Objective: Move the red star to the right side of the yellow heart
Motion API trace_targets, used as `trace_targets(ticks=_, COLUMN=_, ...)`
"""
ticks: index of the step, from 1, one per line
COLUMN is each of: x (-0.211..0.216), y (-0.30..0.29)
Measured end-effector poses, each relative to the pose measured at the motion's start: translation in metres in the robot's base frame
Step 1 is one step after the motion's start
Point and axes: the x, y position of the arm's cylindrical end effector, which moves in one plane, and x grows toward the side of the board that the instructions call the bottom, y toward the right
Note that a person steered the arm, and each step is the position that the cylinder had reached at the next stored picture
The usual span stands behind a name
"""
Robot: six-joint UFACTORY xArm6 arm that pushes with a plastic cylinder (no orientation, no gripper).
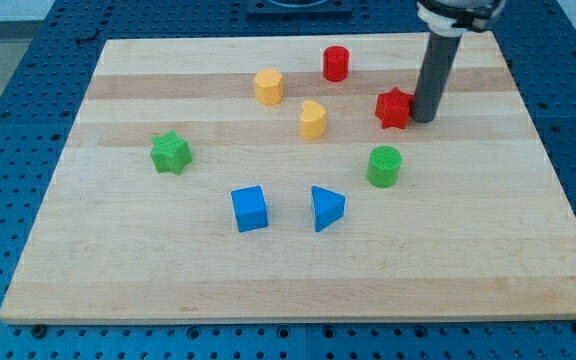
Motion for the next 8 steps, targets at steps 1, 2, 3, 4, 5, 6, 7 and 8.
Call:
trace_targets(ticks=1, x=0.000, y=-0.022)
trace_targets(ticks=2, x=0.000, y=-0.030)
trace_targets(ticks=3, x=-0.016, y=-0.016)
trace_targets(ticks=4, x=-0.051, y=-0.013)
trace_targets(ticks=5, x=-0.054, y=-0.024)
trace_targets(ticks=6, x=-0.038, y=-0.032)
trace_targets(ticks=7, x=-0.017, y=-0.033)
trace_targets(ticks=8, x=-0.006, y=-0.044)
